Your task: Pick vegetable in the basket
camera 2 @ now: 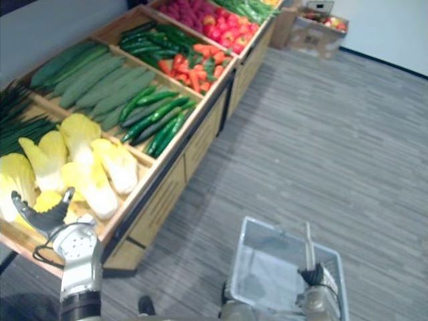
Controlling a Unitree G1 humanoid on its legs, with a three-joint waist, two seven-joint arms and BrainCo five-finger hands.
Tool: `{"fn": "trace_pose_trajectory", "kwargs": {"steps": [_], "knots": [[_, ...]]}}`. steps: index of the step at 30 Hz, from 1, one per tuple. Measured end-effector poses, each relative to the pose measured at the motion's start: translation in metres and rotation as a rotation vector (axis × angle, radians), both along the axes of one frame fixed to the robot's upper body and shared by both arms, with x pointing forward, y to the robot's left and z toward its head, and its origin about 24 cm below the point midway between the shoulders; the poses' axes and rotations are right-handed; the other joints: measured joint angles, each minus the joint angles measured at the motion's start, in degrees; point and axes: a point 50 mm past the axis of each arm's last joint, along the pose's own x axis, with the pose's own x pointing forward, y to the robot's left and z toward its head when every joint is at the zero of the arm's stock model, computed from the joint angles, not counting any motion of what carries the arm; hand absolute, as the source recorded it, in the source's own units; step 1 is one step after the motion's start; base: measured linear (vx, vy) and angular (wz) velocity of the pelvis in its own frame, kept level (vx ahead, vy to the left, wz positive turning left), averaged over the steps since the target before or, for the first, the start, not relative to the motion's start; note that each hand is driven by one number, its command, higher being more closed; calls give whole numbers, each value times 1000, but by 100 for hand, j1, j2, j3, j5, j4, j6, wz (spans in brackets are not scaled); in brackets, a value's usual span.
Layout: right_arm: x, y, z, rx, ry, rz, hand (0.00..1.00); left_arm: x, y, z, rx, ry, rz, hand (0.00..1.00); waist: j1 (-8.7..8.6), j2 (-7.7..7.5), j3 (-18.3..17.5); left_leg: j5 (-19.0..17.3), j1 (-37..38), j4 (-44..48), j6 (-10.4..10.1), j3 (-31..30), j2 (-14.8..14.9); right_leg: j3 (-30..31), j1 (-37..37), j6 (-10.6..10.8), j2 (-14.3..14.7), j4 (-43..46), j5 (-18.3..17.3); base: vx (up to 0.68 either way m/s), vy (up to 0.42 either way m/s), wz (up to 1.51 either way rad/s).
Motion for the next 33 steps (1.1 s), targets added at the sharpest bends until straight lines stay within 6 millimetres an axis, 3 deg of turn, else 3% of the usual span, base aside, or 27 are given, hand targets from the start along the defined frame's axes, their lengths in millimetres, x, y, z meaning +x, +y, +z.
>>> {"fn": "trace_pose_trajectory", "kwargs": {"steps": [10,17,24,33], "knots": [[-8,1,-3,0,24,6,100,0,-7,-5,-90,-27,-11,0,1,3,1,-35,31,0,-34,40,-2,70,-2,0,4,-13,0,1,-3,-2],[-9,2,-4,1,25,14,100,-1,-9,11,-43,-81,-20,0,2,6,0,-40,38,0,-31,3,-4,35,38,0,1,-29,0,22,-5,2],[-11,5,-5,9,25,23,100,-17,-6,9,12,-48,-5,0,16,38,1,-77,137,-1,-34,-89,-12,-52,221,2,-10,-90,-2,13,-7,6],[-12,7,-7,12,31,36,100,-23,-9,5,14,-23,-23,0,41,118,-17,-73,145,-1,-31,-189,-12,-138,299,3,-15,-91,-3,11,-8,6]]}}
